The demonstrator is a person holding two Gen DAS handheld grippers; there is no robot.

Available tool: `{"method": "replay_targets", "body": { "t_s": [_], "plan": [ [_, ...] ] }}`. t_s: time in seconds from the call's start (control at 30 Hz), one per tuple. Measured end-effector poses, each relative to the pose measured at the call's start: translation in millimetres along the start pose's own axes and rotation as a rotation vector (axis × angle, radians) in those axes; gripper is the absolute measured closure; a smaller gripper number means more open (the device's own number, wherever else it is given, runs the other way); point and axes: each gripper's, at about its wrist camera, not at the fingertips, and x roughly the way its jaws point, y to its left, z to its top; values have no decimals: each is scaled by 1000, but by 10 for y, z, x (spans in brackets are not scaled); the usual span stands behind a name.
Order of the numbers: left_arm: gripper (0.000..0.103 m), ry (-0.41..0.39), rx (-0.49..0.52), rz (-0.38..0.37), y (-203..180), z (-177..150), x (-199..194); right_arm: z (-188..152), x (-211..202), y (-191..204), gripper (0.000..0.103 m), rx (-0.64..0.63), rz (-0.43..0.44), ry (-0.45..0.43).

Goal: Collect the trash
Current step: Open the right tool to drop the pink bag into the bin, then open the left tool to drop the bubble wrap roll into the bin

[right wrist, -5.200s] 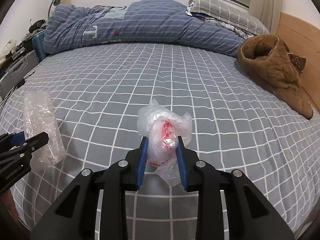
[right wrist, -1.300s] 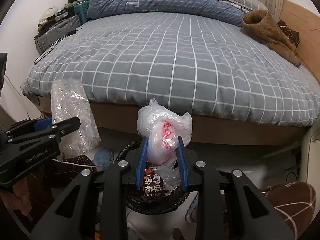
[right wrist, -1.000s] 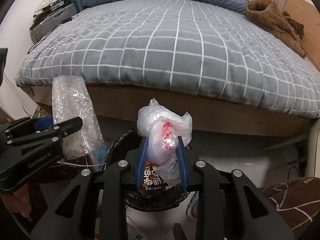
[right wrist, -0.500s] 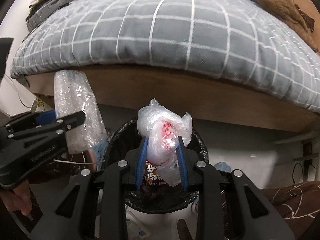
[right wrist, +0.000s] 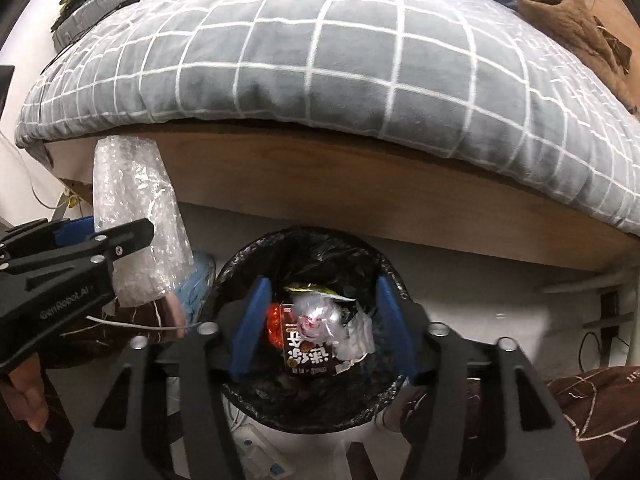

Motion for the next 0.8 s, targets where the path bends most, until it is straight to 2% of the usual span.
{"method": "replay_targets", "body": {
  "t_s": [0.13, 0.2, 0.37, 0.47, 0.8],
  "plan": [
    [63, 2, 23, -10, -108, 29, 1, -16, -74, -199, 29, 35, -16, -17],
    [63, -1, 37, -20, -209, 55, -3, -54, -106, -335, 27, 56, -28, -18],
    [63, 2, 76, -32, -446, 64, 14, -148, -193, -634, 13, 112, -58, -33],
    [63, 11, 94, -40, -561, 46, 33, -185, -251, -788, 9, 145, -76, -48],
    [63, 9, 130, -46, -803, 7, -7, -206, -379, -979, 8, 186, -118, -78]
  ]
}}
